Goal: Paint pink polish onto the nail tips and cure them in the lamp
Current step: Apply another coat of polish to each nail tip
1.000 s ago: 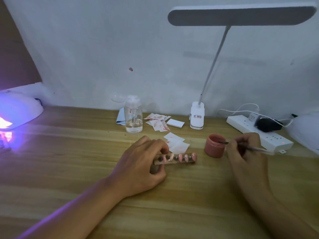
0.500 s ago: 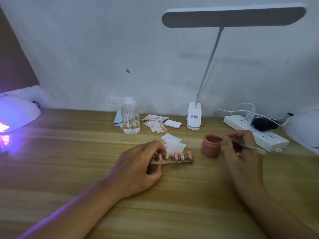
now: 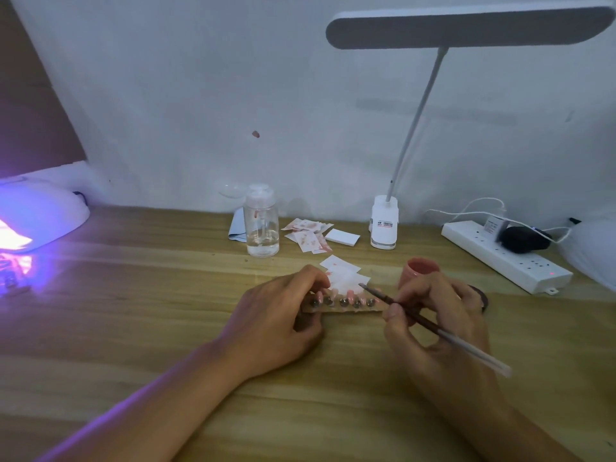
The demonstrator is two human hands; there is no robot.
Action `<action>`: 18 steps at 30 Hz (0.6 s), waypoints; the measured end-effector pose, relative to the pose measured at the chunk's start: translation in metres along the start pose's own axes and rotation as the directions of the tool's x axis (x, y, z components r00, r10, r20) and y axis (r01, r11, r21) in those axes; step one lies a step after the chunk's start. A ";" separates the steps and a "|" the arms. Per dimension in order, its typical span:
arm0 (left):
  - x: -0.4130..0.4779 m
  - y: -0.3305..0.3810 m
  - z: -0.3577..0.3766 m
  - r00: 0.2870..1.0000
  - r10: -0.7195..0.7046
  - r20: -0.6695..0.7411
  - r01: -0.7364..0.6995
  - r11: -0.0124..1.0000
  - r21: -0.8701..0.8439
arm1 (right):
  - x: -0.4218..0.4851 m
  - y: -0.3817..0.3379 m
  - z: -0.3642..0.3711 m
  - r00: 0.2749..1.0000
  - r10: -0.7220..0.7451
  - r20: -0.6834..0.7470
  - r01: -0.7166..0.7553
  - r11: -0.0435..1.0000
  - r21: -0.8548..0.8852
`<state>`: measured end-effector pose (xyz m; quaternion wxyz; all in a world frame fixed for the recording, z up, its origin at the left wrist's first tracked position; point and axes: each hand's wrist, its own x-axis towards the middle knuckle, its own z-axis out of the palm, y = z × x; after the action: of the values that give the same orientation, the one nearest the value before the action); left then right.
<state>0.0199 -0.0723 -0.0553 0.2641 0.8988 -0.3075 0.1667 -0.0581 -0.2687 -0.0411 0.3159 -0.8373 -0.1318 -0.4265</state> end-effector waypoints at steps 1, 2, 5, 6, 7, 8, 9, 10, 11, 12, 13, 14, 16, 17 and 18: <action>0.000 0.001 0.000 1.000 -0.001 0.001 0.001 1.000 -0.001 | 0.000 0.000 0.000 1.000 -0.001 0.001 0.001 1.000 -0.002; 0.001 0.001 0.000 1.000 -0.003 -0.001 0.003 1.000 -0.002 | 0.000 0.000 0.000 1.000 -0.005 0.006 0.005 1.000 -0.002; 0.001 0.001 0.000 1.000 -0.001 -0.003 0.001 1.000 -0.005 | 0.000 0.001 0.002 0.999 -0.032 0.040 0.033 0.999 -0.025; 0.001 0.001 0.000 1.000 0.000 -0.004 -0.001 1.000 -0.005 | 0.000 0.002 0.004 0.998 -0.039 0.058 0.041 0.998 -0.037; 0.001 0.001 0.000 1.000 0.002 -0.007 -0.002 1.000 -0.004 | 0.000 0.003 0.004 0.996 -0.037 0.078 0.041 0.998 -0.046; 0.000 0.001 0.000 1.000 0.002 -0.014 -0.002 1.000 -0.004 | 0.000 0.004 0.005 0.994 -0.031 0.102 0.036 0.998 -0.053; 0.000 0.001 0.000 1.000 0.002 -0.018 -0.002 1.000 -0.003 | 0.000 0.004 0.005 0.992 -0.027 0.123 0.035 0.998 -0.058; 0.000 0.002 0.000 1.000 0.003 -0.018 -0.003 1.000 -0.003 | 0.000 0.005 0.005 0.990 -0.029 0.139 0.038 0.997 -0.063; 0.000 0.002 0.000 1.000 0.004 -0.014 -0.004 1.000 -0.001 | 0.000 0.006 0.005 0.988 -0.034 0.148 0.044 0.997 -0.065; 0.000 0.002 0.001 1.000 0.005 -0.013 -0.005 1.000 0.000 | -0.001 0.006 0.004 0.988 -0.039 0.148 0.049 0.997 -0.066; 0.000 0.002 0.001 1.000 0.006 -0.014 -0.006 1.000 0.002 | 0.000 0.007 0.004 0.989 -0.041 0.144 0.050 0.997 -0.065; 0.000 0.002 0.001 1.000 0.006 -0.017 -0.006 1.000 0.005 | -0.001 0.007 0.004 0.989 -0.038 0.141 0.047 0.997 -0.063; 0.000 0.001 0.001 1.000 0.006 -0.019 -0.006 1.000 0.010 | -0.001 0.008 0.004 0.990 -0.032 0.135 0.041 0.997 -0.064; 0.001 0.001 0.001 1.000 0.009 -0.020 -0.009 1.000 0.011 | 0.000 0.008 0.005 0.991 -0.033 0.129 0.042 0.997 -0.068; 0.001 0.001 0.000 1.000 0.014 -0.019 -0.014 1.000 0.012 | 0.000 0.009 0.005 0.992 -0.034 0.125 0.043 0.997 -0.070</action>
<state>0.0197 -0.0739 -0.0548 0.2603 0.8967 -0.3103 0.1788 -0.0509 -0.2721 -0.0471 0.2679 -0.8702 -0.1517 -0.3846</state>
